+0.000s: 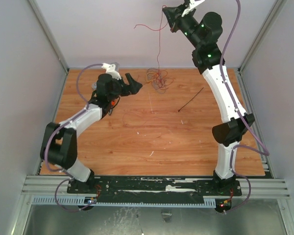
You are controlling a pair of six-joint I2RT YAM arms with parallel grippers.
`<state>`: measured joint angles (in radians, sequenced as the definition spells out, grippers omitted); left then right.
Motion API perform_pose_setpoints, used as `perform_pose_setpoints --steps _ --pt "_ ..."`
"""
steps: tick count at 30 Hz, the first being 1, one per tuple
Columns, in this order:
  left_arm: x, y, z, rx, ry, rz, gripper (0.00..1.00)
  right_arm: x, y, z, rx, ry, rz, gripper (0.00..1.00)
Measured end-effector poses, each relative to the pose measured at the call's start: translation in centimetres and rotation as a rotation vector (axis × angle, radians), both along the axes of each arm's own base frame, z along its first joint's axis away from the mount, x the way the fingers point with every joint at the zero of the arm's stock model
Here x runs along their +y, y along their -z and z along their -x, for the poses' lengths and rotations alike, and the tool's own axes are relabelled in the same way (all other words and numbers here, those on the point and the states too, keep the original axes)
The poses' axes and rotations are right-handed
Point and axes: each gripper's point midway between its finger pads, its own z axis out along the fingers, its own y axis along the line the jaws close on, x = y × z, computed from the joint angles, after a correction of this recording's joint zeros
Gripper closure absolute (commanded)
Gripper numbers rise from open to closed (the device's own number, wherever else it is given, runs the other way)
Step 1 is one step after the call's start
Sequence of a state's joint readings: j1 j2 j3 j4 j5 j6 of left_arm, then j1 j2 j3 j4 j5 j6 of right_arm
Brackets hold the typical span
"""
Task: Zip-tie the wires
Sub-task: Untie the cable at the center of the board.
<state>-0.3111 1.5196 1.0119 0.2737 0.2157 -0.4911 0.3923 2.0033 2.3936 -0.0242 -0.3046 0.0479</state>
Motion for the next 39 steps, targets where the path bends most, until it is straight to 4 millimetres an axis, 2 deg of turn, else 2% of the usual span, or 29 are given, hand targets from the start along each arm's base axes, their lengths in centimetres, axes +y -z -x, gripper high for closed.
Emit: perform_pose_setpoints --steps 5,8,14,17,20,24,28,31,34,37,39 --pt "-3.8 0.2 -4.4 -0.043 0.063 0.028 0.07 -0.9 -2.5 1.9 -0.046 0.004 -0.012 1.00" --pt "-6.7 0.0 -6.2 -0.078 0.103 0.031 0.07 -1.2 -3.3 2.6 -0.060 0.005 -0.017 1.00" --pt "-11.2 -0.8 -7.5 -0.146 0.172 0.029 0.12 -1.5 -3.8 3.7 -0.063 -0.001 -0.016 1.00" --pt "-12.5 -1.0 -7.4 -0.165 0.196 0.031 0.23 -1.6 -4.1 3.9 -0.067 -0.001 -0.018 1.00" --pt "-13.2 -1.2 -7.9 -0.177 0.202 0.023 0.28 -1.7 -4.2 4.1 -0.066 -0.001 -0.018 1.00" --pt "-13.2 -1.0 -10.1 -0.182 0.160 -0.012 0.33 -2.5 -4.2 4.7 -0.046 0.018 -0.016 1.00" --pt "-11.8 0.1 -13.1 -0.164 0.101 -0.028 0.34 -4.9 -4.1 6.8 -0.011 0.088 -0.020 1.00" --pt "-9.4 1.2 -15.5 -0.141 0.047 -0.028 0.34 -7.6 -5.0 10.2 -0.018 0.136 -0.034 1.00" --pt "-7.0 2.1 -17.6 -0.125 -0.008 -0.033 0.35 -10.5 -6.4 14.6 -0.050 0.188 -0.064 1.00" --pt "-5.4 2.3 -18.9 -0.123 -0.047 -0.031 0.38 -13.1 -7.8 19.2 -0.094 0.230 -0.106 1.00" --pt "-4.9 2.2 -19.2 -0.120 -0.061 -0.023 0.41 -14.5 -8.2 21.4 -0.115 0.253 -0.130 1.00"
